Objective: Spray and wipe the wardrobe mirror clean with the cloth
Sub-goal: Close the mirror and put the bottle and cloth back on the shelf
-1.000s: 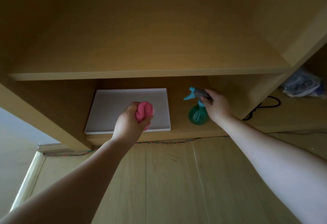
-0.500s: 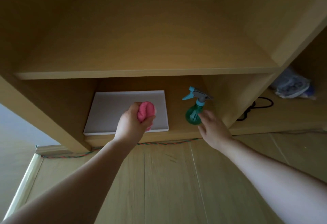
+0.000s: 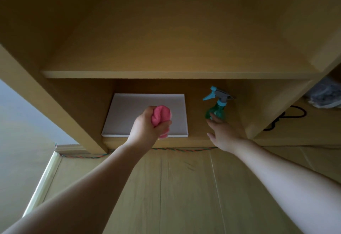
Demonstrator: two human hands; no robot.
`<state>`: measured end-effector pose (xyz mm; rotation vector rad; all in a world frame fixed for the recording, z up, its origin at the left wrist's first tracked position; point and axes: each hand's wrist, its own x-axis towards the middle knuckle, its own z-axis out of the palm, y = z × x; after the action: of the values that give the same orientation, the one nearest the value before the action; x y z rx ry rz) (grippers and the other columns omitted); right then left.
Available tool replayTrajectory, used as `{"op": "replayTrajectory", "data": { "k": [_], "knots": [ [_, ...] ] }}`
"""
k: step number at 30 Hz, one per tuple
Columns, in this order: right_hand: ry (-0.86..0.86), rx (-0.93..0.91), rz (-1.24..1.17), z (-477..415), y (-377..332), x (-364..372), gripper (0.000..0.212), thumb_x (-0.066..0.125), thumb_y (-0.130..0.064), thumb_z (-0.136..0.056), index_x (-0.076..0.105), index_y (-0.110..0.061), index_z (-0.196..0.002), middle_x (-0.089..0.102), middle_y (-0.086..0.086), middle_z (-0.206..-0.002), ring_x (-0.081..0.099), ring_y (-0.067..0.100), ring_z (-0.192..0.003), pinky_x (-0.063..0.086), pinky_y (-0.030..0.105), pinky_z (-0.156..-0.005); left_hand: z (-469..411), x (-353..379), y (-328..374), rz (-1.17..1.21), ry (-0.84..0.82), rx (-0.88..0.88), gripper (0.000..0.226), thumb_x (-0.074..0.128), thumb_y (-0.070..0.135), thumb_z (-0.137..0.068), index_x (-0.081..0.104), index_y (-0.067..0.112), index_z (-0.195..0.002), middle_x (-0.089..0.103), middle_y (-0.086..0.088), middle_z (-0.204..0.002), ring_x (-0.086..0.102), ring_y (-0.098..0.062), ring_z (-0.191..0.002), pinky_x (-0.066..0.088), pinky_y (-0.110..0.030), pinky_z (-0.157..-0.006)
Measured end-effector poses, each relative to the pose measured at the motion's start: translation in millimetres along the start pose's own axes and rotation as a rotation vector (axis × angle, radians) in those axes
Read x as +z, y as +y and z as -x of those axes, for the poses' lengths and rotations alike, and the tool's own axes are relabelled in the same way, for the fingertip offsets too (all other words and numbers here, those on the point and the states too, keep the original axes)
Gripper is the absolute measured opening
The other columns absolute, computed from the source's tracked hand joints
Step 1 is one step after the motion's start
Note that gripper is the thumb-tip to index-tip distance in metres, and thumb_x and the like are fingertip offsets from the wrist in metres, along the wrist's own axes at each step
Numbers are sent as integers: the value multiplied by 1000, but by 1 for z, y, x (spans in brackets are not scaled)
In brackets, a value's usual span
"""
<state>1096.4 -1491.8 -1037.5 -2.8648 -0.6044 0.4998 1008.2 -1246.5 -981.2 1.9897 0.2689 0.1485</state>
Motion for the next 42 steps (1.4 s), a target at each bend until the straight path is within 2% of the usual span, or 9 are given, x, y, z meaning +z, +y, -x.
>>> {"op": "replayTrajectory", "data": {
  "k": [3, 7, 12, 16, 22, 28, 31, 37, 42],
  "knots": [
    [321, -361, -192, 21, -33, -7, 38, 52, -25, -97, 54, -14, -133, 51, 3, -135, 60, 22, -111, 53, 33, -90, 0, 1, 3, 56, -18, -33, 24, 70, 16, -83, 57, 17, -103, 66, 0, -88, 62, -7, -66, 45, -12, -46],
    [408, -709, -193, 41, -81, -8, 39, 63, -32, -89, 61, -12, -123, 57, 3, -116, 60, 17, -95, 52, 25, -81, 1, 0, 8, 33, -63, -49, 37, 68, 26, -86, 49, 22, -117, 63, -2, -94, 60, -13, -54, 42, -23, -39],
    [296, -497, -204, 40, -100, -6, 79, 67, -55, -80, 35, -24, -145, 40, -6, -135, 45, 10, -116, 37, 19, -98, 7, -11, 13, 308, -223, -151, 61, 63, 13, -80, 35, 10, -134, 61, -19, -108, 69, -23, -86, 56, -27, -68],
    [329, -432, -327, 36, -109, -5, 53, 61, -44, -90, 49, -23, -136, 48, -7, -129, 52, 7, -108, 46, 25, -97, 13, -19, 14, 445, -416, -120, 69, 59, -10, -72, 38, 8, -136, 62, -16, -121, 65, -28, -108, 53, -43, -93],
    [146, -450, -675, 26, -115, 2, 23, 53, -24, -98, 62, -22, -120, 54, -8, -118, 55, 5, -110, 43, 22, -99, 14, -24, -2, 200, -352, 15, 41, 70, 4, -83, 56, 15, -120, 70, -2, -102, 69, -15, -95, 56, -30, -85],
    [70, -274, -1095, 3, -125, 1, 29, 46, -20, -95, 68, -4, -86, 66, 19, -91, 62, 35, -88, 49, 53, -90, 8, -27, -24, 101, -297, -26, 16, 68, 18, -88, 66, 22, -104, 72, 4, -76, 68, -9, -71, 48, -19, -67],
    [-76, -193, -1285, -7, -132, 1, 34, 40, -22, -99, 70, -10, -86, 72, 14, -89, 68, 24, -86, 54, 38, -82, 1, -30, -33, 98, -265, -64, 21, 67, 24, -89, 68, 21, -110, 74, 5, -83, 70, -8, -77, 51, -17, -70],
    [-98, -184, -1333, -24, -150, 14, 23, 64, -29, -89, 70, -8, -97, 73, 15, -93, 70, 22, -84, 53, 22, -68, -20, -34, -53, 97, -148, -124, 18, 65, 22, -89, 71, 22, -106, 73, 7, -81, 68, -1, -70, 46, -10, -60],
    [75, 47, -1148, -54, -160, 29, 20, 49, -18, -99, 68, -23, -92, 71, 3, -98, 66, 23, -95, 54, 40, -88, -39, -41, -70, 22, -166, -152, 21, 52, 27, -97, 70, 22, -105, 73, 3, -84, 69, -15, -77, 51, -22, -66]
  ]
}}
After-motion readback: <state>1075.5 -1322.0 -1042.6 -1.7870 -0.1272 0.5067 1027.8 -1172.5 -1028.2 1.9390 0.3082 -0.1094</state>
